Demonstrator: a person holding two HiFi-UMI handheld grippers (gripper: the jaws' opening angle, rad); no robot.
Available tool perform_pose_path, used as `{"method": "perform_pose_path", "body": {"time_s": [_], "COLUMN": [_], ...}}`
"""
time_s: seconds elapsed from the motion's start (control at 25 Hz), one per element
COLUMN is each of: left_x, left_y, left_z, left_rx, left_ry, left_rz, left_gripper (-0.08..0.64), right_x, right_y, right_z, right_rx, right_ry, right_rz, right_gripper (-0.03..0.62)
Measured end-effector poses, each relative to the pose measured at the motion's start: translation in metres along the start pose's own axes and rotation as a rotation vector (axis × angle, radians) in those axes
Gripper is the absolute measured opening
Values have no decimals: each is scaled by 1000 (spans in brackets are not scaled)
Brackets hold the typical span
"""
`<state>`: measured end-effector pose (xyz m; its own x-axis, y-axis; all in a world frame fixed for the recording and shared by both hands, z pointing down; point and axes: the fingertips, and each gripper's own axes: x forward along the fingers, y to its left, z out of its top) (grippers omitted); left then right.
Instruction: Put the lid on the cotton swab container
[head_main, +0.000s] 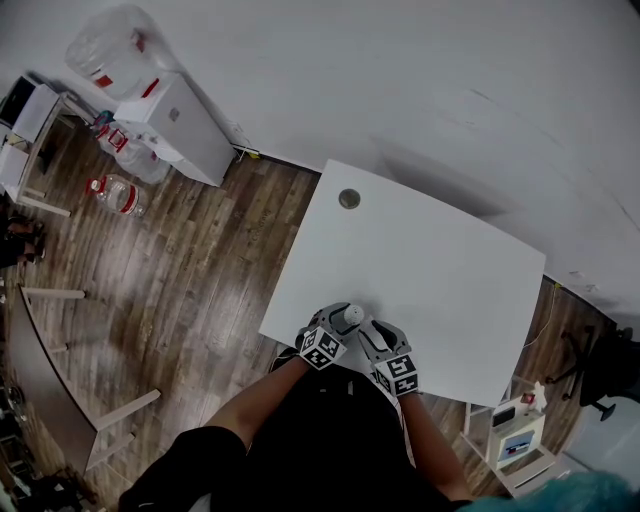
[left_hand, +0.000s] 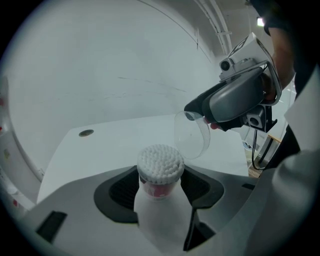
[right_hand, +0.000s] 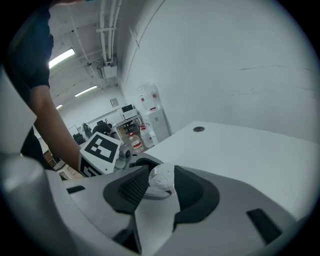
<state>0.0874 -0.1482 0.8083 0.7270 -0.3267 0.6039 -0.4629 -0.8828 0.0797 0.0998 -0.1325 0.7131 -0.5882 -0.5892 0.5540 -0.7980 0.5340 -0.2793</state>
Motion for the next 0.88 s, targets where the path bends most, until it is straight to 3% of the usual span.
{"method": "perform_pose_path", "body": {"time_s": [0.44,0.88], "left_x": [-2,0], "left_y": [-6,-9], "left_z": [-3,0], "left_rx": [-7,-9], "left_ry": [-8,-20], "left_rz": [-3,0], "left_gripper": [259,259], "right_x": [19,31], "right_y": [9,4], "right_z": [-2,-2], "right_rx": [-33,-77], "right_ry": [33,77], "right_rz": [29,-15], "right_gripper": [170,190]}}
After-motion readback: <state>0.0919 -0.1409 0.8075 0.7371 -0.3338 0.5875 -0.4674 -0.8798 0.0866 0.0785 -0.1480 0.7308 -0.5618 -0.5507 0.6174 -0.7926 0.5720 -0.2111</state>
